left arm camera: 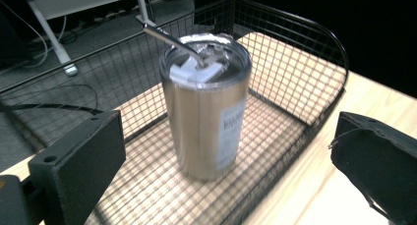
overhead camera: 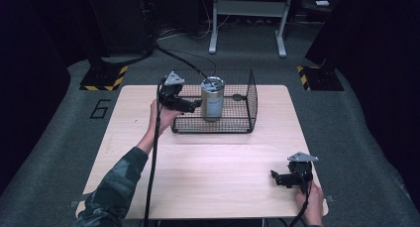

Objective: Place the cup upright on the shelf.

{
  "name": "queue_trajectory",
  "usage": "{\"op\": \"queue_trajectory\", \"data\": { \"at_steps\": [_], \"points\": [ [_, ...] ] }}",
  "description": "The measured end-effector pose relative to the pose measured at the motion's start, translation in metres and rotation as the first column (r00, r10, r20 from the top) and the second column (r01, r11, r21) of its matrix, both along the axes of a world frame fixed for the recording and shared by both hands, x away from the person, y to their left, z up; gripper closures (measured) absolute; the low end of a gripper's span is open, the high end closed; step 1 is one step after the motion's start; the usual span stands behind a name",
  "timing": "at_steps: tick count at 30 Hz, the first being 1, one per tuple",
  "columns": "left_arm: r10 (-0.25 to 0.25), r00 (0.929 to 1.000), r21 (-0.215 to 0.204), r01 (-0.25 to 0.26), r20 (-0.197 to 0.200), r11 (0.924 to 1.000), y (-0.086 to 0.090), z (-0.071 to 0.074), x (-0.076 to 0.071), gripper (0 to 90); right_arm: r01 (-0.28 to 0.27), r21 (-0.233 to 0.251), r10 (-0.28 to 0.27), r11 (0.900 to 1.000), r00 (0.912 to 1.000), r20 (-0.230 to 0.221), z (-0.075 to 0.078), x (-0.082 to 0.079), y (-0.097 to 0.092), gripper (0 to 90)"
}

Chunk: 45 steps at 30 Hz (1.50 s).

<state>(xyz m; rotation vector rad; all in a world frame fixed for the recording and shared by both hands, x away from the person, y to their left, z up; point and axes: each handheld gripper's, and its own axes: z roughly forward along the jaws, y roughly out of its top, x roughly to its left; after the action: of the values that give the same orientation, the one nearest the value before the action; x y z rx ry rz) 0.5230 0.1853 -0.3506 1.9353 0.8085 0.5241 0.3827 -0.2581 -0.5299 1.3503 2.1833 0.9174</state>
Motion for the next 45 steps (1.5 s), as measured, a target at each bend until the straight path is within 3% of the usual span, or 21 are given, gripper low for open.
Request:
{"op": "queue_trajectory", "data": {
  "at_steps": [1, 2, 10, 13, 19, 26, 30, 31, 32, 36, 45],
  "points": [
    [-0.002, 1.0, 0.013, 0.002, 0.008, 0.9999, 0.009, 0.0, -0.011, 0.0, 0.0, 0.0, 0.0, 1.0, 1.0, 0.0, 0.0, 0.0, 0.0, 0.0],
    [-0.002, 1.0, 0.013, 0.002, 0.008, 0.9999, 0.009, 0.0, -0.011, 0.0, 0.0, 0.0, 0.0, 1.0, 1.0, 0.0, 0.0, 0.0, 0.0, 0.0],
    [0.007, 0.9999, 0.088, -0.008, 0.01, 0.9961, 0.045, -0.016, -0.053, 0.0, 0.001, 0.0, -0.001, 1.0, 1.0, 0.0, 0.0, 0.0, 0.0, 0.0],
    [0.012, 0.9998, 0.091, -0.011, -0.012, 0.9958, 0.058, -0.025, -0.063, 0.0, 0.007, 0.002, -0.007, 1.0, 1.0, -0.001, 0.0, -0.001, 0.001, 0.0],
    [0.032, 0.9982, 0.082, -0.027, -0.051, 0.9962, 0.079, -0.056, -0.088, 0.0, 0.011, 0.002, -0.011, 0.9999, 0.9999, 0.0, 0.0, -0.001, 0.001, 0.0],
    [0.076, 0.9938, 0.107, -0.067, -0.081, 0.992, 0.094, -0.091, -0.114, 0.0, 0.01, 0.002, -0.01, 1.0, 1.0, -0.001, 0.0, -0.001, 0.001, 0.0],
    [0.108, 0.9876, 0.149, -0.09, -0.115, 0.9847, 0.102, -0.115, -0.122, 0.0, 0.01, 0.002, -0.01, 0.9999, 0.9999, -0.001, 0.0, -0.001, 0.001, 0.0],
    [0.129, 0.9836, 0.172, -0.106, -0.126, 0.9794, 0.106, -0.128, -0.125, 0.0, 0.009, 0.001, -0.009, 1.0, 1.0, -0.001, 0.0, -0.001, 0.001, 0.0],
    [0.129, 0.9836, 0.172, -0.106, -0.126, 0.9794, 0.106, -0.128, -0.125, 0.0, 0.009, 0.001, -0.009, 1.0, 1.0, -0.001, 0.0, -0.001, 0.001, 0.0],
    [0.16, 0.9747, 0.212, -0.125, -0.156, 0.9692, 0.113, -0.15, -0.128, 0.0, 0.01, 0.002, -0.01, 0.9999, 0.9999, -0.001, 0.0, -0.001, 0.001, 0.0],
    [0.198, 0.9655, 0.203, -0.162, -0.169, 0.9656, 0.121, -0.176, -0.134, 0.0, 0.01, 0.0, -0.01, 0.9999, 0.9999, -0.001, 0.0, -0.001, 0.001, 0.0]
  ]
}}
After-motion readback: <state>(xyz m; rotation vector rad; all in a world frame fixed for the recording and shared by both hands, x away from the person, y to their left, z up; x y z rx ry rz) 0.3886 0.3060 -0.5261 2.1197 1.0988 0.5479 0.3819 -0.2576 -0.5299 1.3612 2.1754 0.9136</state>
